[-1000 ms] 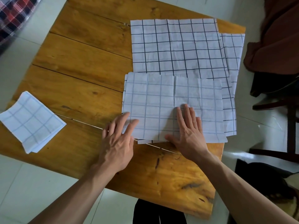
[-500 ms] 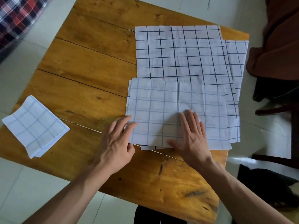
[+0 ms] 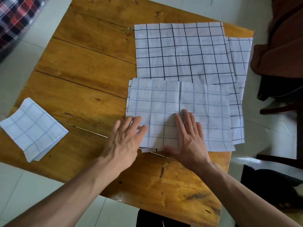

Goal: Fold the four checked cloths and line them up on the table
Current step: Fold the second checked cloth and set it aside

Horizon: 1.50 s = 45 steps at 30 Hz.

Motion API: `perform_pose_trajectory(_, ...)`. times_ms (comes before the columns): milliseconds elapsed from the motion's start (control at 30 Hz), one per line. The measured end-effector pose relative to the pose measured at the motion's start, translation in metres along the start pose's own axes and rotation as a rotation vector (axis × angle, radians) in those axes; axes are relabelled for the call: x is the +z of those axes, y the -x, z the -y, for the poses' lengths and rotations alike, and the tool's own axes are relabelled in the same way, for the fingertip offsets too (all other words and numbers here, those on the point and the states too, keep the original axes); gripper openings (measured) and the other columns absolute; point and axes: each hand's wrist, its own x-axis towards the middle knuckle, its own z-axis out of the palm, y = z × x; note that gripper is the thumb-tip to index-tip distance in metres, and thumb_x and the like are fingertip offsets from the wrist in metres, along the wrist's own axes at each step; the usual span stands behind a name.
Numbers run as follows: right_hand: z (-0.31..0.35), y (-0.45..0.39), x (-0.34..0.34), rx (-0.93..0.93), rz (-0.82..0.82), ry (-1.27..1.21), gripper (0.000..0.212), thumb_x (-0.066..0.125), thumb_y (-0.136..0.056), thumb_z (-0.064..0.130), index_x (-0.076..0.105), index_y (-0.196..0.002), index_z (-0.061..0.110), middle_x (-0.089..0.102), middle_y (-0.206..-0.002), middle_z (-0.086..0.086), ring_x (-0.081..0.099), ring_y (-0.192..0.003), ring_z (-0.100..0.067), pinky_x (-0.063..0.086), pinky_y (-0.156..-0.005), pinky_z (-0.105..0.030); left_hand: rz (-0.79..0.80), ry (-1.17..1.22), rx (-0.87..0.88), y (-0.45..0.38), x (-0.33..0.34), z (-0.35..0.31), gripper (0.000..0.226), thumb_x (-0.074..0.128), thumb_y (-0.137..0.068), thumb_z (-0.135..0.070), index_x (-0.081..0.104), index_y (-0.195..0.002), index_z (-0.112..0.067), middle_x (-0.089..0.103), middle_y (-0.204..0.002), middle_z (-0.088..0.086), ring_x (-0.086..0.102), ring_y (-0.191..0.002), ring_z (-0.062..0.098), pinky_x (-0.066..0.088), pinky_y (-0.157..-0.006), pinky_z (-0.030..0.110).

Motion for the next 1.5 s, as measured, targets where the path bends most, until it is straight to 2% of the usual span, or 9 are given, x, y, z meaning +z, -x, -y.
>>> perform_pose_trajectory(300, -0.001, 0.000, 0.000, -0.004, -0.013, -0.013, 0.118, 0.056, -0.077, 0.076, -0.018, -0.154, 0.027, -0.034, -0.158, 0.001, -0.034, -0.144, -0.016, -0.015, -0.119, -0.040, -0.134, 0.040, 0.076, 0.001, 0.007, 0.016, 0.051, 0.073, -0.054, 0.002, 0.065, -0.103, -0.010, 0.061, -0.119, 0.011, 0.060, -0.105, 0.031, 0.045, -0.082, 0.045)
perform_pose_trajectory(500, -0.001, 0.000, 0.001, -0.005, -0.018, -0.015, 0.118, 0.057, -0.077, 0.075, -0.018, -0.154, 0.027, -0.033, -0.158, 0.000, -0.034, -0.144, -0.017, -0.014, -0.120, -0.041, -0.184, 0.100, 0.157, 0.003, 0.019, 0.012, 0.036, 0.073, -0.062, -0.007, 0.066, -0.097, -0.009, 0.062, -0.117, 0.010, 0.059, -0.104, 0.029, 0.046, -0.085, 0.044)
perform_pose_trajectory(667, -0.001, 0.001, 0.000, -0.009, -0.015, -0.014, 0.118, 0.055, -0.078, 0.077, -0.019, -0.154, 0.025, -0.035, -0.157, -0.001, -0.035, -0.143, -0.017, -0.012, -0.121, -0.042, -0.306, 0.123, 0.195, -0.002, 0.022, 0.006, 0.018, 0.061, -0.078, -0.015, 0.067, -0.094, -0.008, 0.065, -0.108, 0.008, 0.060, -0.099, 0.028, 0.045, -0.085, 0.042)
perform_pose_trajectory(867, -0.001, 0.000, 0.000, -0.010, -0.004, -0.013, 0.118, 0.055, -0.078, 0.077, -0.019, -0.154, 0.024, -0.034, -0.158, -0.001, -0.035, -0.143, -0.017, -0.011, -0.121, -0.043, -0.431, 0.058, 0.184, -0.009, 0.022, 0.008, 0.031, 0.063, -0.066, 0.005, 0.069, -0.095, -0.006, 0.067, -0.105, 0.009, 0.060, -0.096, 0.031, 0.042, -0.091, 0.044)
perform_pose_trajectory(1067, -0.001, 0.000, -0.001, -0.014, 0.006, -0.026, 0.117, 0.055, -0.079, 0.076, -0.020, -0.154, 0.025, -0.035, -0.157, -0.001, -0.037, -0.142, -0.017, -0.014, -0.121, -0.042, -0.421, 0.027, 0.075, -0.013, 0.018, 0.019, 0.036, 0.066, -0.065, -0.004, 0.068, -0.100, -0.008, 0.066, -0.110, 0.008, 0.059, -0.105, 0.032, 0.038, -0.095, 0.044)
perform_pose_trajectory(1167, -0.003, -0.001, -0.002, -0.023, -0.003, -0.052, 0.116, 0.058, -0.078, 0.073, -0.013, -0.156, 0.025, -0.028, -0.160, -0.001, -0.032, -0.145, -0.017, -0.011, -0.121, -0.042, -0.440, 0.066, 0.138, -0.015, 0.018, 0.015, 0.032, 0.066, -0.066, -0.012, 0.069, -0.098, -0.009, 0.067, -0.106, 0.006, 0.060, -0.100, 0.029, 0.039, -0.098, 0.044)
perform_pose_trajectory(1333, -0.007, -0.004, -0.006, -0.051, -0.040, -0.125, 0.109, 0.060, -0.078, 0.070, 0.004, -0.157, 0.020, -0.011, -0.165, -0.004, -0.018, -0.150, -0.018, -0.009, -0.121, -0.040, -0.491, 0.077, 0.236, -0.016, 0.021, 0.004, 0.021, 0.053, -0.076, -0.007, 0.069, -0.088, -0.011, 0.068, -0.091, 0.002, 0.061, -0.088, 0.026, 0.041, -0.099, 0.044)
perform_pose_trajectory(1400, -0.009, -0.003, -0.009, -0.094, -0.074, -0.153, 0.108, 0.062, -0.077, 0.070, 0.009, -0.157, 0.020, -0.007, -0.165, -0.006, -0.016, -0.151, -0.018, -0.009, -0.121, -0.038, -0.500, 0.081, 0.228, -0.017, 0.019, 0.002, 0.022, 0.048, -0.082, -0.007, 0.070, -0.087, -0.011, 0.068, -0.086, 0.002, 0.062, -0.084, 0.025, 0.043, -0.097, 0.044)
perform_pose_trajectory(1500, -0.005, 0.001, -0.012, -0.247, -0.105, -0.161, 0.104, 0.069, -0.076, 0.064, 0.020, -0.155, 0.017, 0.005, -0.165, -0.011, -0.005, -0.152, -0.022, 0.001, -0.123, -0.041, -0.514, 0.099, 0.159, -0.017, 0.009, 0.000, 0.020, 0.050, -0.084, -0.010, 0.069, -0.089, -0.012, 0.067, -0.080, 0.002, 0.061, -0.082, 0.025, 0.043, -0.097, 0.044)
